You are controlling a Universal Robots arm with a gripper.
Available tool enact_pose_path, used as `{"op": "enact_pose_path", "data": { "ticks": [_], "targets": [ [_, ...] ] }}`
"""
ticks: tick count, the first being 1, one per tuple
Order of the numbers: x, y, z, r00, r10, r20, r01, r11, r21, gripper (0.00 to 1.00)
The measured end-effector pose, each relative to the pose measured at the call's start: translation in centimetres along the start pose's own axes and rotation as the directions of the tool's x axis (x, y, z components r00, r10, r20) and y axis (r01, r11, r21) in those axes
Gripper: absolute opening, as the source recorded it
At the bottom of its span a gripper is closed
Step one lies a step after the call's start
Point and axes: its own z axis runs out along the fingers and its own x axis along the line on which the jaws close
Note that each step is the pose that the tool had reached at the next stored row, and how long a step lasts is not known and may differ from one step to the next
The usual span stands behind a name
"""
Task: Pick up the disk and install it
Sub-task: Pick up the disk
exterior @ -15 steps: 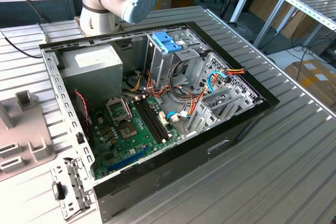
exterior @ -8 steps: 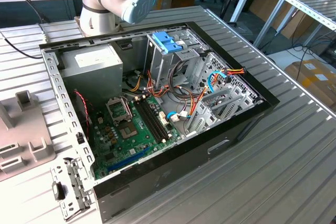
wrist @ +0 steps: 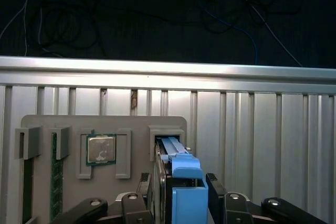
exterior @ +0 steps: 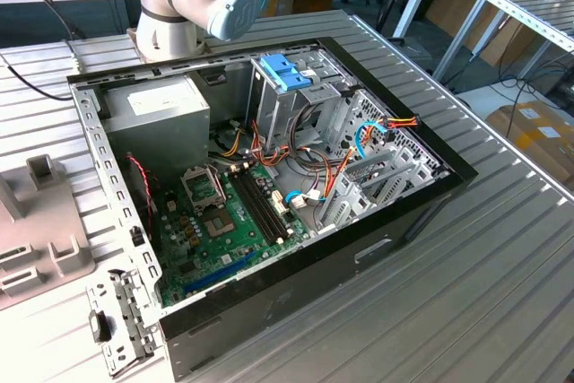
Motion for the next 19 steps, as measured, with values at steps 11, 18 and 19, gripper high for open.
{"op": "enact_pose_path", "data": {
  "ticks": [11,18,19],
  "targets": [
    [0.00,0.00,0.03,1.0000,0.000,0.0000,0.000,1.0000,0.0000,0.37],
    [-0.01,0.00,-0.09,1.0000,0.000,0.0006,0.000,1.0000,0.0004,0.37],
    [-0.01,0.01,-0.13,1.0000,0.000,0.0008,0.000,1.0000,0.0002,0.37]
  ]
}}
